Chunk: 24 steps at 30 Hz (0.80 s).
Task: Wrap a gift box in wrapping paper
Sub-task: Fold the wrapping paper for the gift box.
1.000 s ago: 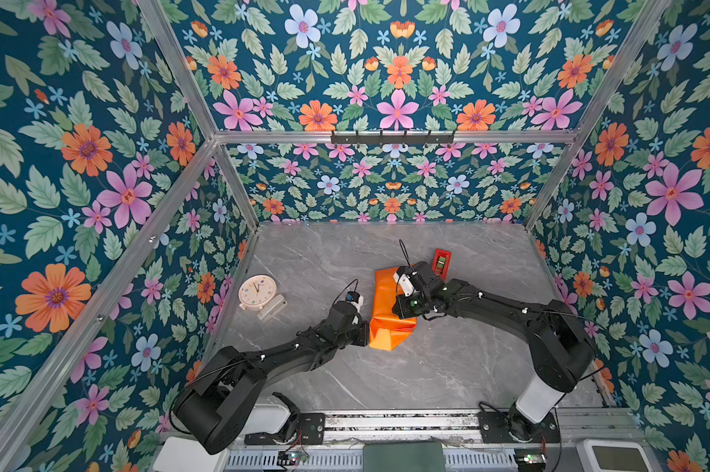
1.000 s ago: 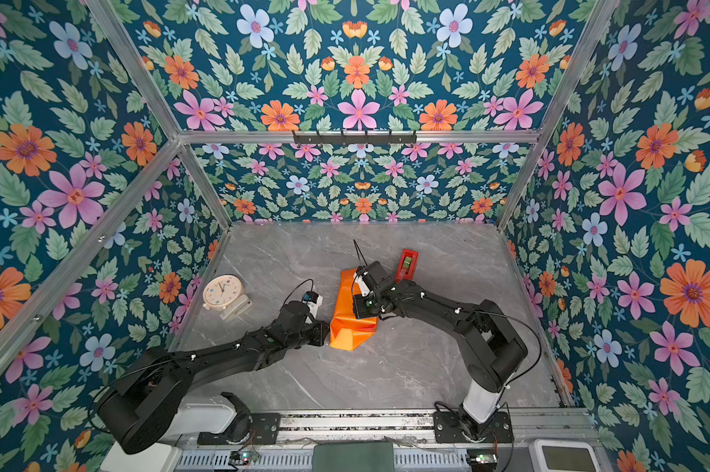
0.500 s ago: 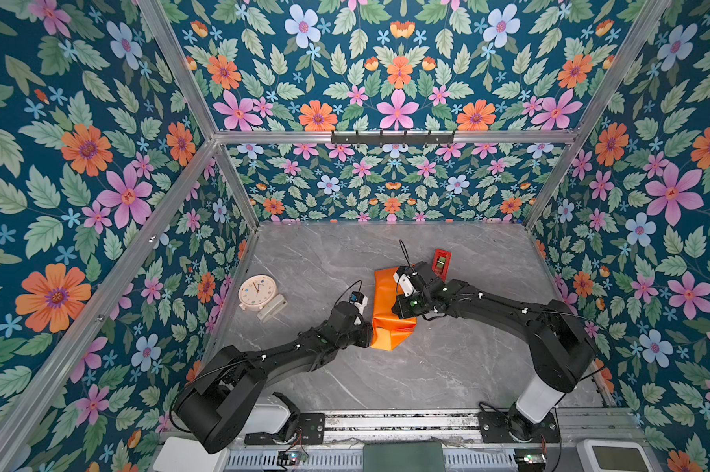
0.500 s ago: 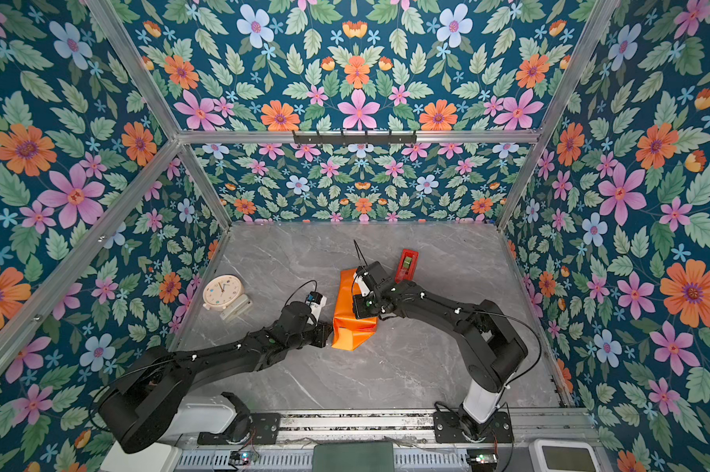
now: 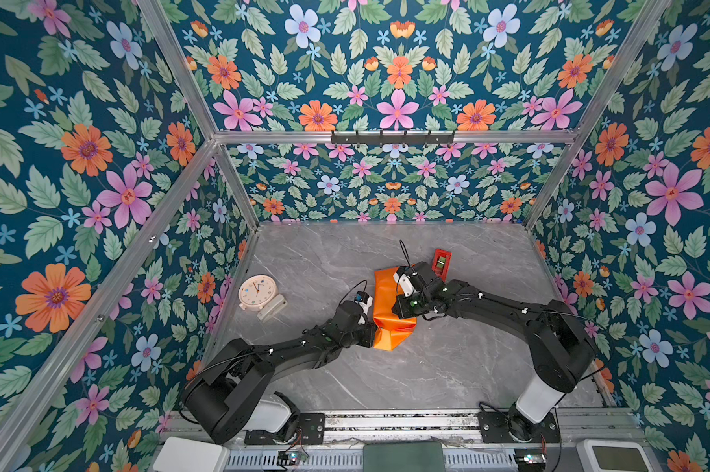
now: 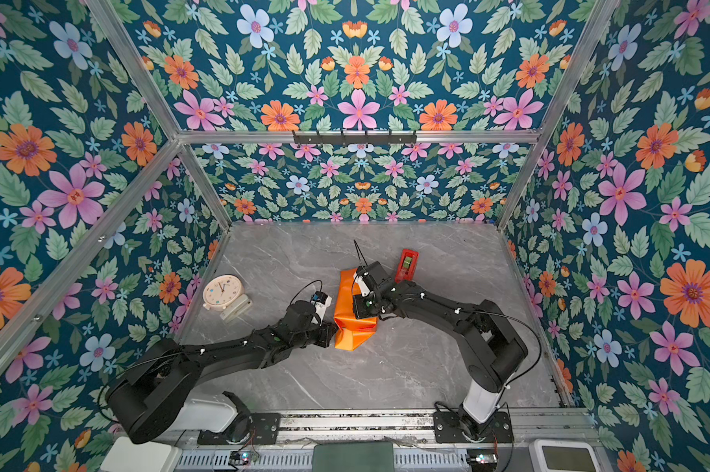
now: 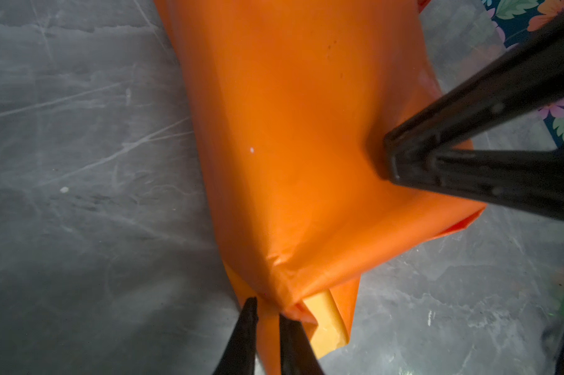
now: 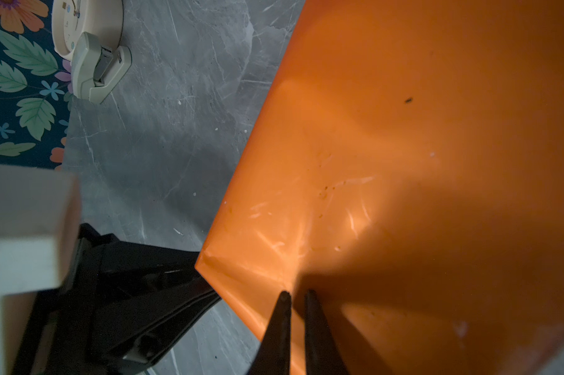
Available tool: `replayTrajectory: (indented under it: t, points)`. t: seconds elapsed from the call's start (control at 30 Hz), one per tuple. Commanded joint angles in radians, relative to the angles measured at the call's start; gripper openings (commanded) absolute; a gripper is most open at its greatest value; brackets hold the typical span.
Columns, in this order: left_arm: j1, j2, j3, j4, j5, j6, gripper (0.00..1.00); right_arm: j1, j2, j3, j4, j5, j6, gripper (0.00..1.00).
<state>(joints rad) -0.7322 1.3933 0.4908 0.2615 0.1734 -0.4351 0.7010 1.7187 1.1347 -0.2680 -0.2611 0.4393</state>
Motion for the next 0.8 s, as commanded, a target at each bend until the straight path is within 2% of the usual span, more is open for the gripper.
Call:
replayTrajectory:
  t: [0.0,0.77]
  points:
    - [-0.002,0.011,0.006,0.043,0.015,0.008,0.17,0.002,0.014,-0.009,-0.065,0.002,-0.001,0.13]
    - [-0.020,0.143,0.008,0.209,0.020,-0.034,0.17,0.002,0.012,-0.004,-0.079,0.000,-0.006,0.13]
